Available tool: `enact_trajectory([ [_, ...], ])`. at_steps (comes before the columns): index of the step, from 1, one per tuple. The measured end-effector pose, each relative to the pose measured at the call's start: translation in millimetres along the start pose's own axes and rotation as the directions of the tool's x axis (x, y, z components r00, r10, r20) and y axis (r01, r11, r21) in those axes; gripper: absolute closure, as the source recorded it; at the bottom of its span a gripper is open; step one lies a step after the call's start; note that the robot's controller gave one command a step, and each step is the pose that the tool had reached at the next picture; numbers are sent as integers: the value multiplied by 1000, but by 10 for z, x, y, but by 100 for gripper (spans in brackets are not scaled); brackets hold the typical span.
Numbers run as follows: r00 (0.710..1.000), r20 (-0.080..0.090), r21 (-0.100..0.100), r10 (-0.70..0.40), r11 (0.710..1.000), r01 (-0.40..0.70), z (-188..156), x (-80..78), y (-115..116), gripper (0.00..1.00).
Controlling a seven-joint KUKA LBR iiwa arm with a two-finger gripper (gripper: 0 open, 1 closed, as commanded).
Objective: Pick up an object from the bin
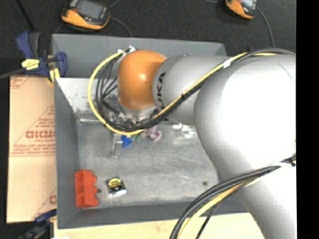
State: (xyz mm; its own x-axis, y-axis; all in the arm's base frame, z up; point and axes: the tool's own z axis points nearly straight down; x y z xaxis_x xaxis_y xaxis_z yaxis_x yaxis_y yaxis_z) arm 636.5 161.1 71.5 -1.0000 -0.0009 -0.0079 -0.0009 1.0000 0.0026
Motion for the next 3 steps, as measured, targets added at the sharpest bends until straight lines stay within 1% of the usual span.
enact_trajectory([
  [1,966,3,0,257,966,-257,-653,57,-239,0],
  [2,964,-7,8,266,964,-266,47,-29,-683,0],
  [3,983,-3,2,185,983,-185,3,82,-34,0],
])
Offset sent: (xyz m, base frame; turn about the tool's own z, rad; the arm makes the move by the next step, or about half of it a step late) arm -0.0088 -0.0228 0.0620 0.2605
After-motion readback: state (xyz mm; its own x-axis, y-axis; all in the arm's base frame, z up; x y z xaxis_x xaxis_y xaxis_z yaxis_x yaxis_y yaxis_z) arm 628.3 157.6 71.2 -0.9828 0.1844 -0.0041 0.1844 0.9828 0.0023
